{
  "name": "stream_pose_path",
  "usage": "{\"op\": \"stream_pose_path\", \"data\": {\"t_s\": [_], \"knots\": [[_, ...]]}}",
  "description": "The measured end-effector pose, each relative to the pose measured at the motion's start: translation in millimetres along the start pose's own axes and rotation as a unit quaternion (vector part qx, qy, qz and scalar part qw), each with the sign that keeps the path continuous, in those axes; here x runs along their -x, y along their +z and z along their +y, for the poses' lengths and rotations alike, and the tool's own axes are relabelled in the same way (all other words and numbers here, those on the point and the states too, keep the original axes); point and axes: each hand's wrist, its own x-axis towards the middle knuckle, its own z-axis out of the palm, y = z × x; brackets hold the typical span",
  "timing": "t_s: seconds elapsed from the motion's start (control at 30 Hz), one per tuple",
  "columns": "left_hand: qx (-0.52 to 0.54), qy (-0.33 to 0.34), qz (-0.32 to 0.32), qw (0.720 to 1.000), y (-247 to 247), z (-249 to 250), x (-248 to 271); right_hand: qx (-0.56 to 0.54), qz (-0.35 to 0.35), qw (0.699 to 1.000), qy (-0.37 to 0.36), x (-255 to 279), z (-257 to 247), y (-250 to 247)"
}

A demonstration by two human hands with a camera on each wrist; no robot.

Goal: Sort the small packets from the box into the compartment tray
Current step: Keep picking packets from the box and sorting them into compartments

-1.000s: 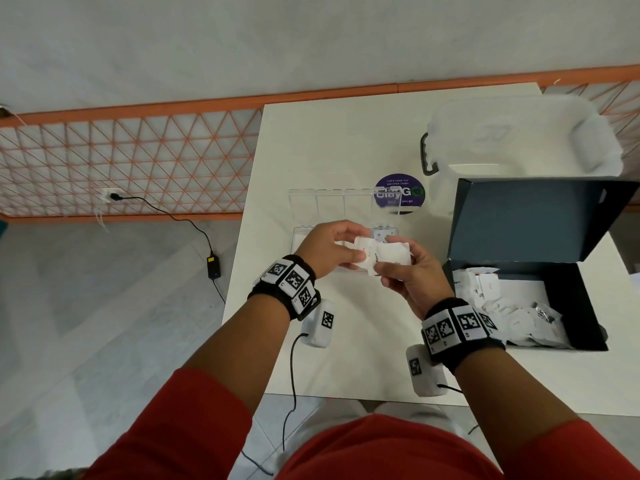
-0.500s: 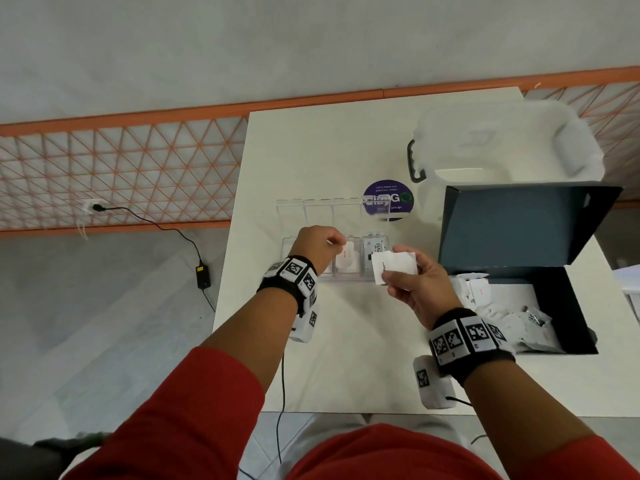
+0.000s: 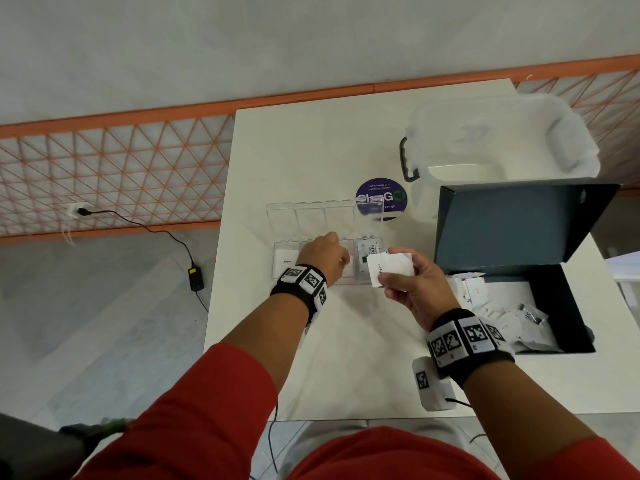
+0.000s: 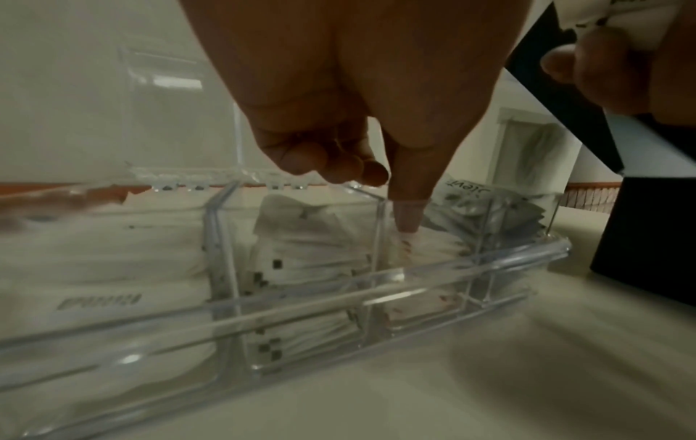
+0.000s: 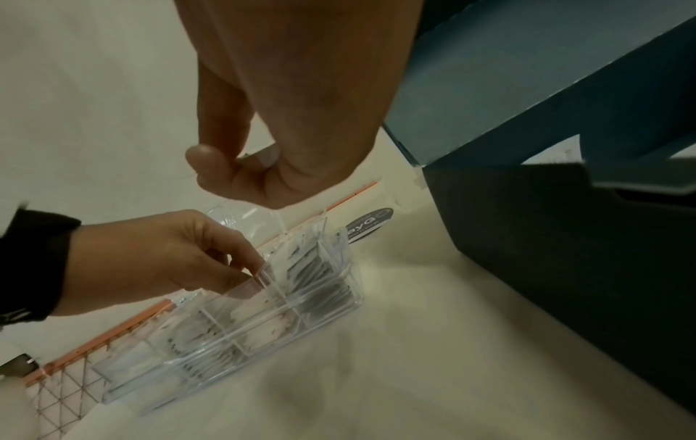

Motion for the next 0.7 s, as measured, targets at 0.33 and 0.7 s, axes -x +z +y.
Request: {"op": "stream_pose_path", "data": {"t_s": [0.33, 0.7], "knots": [[0.289, 0.031, 0.079, 0.954, -29, 16, 26, 0.034, 0.007, 0.999, 0.003, 0, 1, 14], [0.411, -0.06, 0.084, 0.906, -31, 10, 48, 0.025, -0.006, 1.0, -0.003, 6, 5, 28]]}}
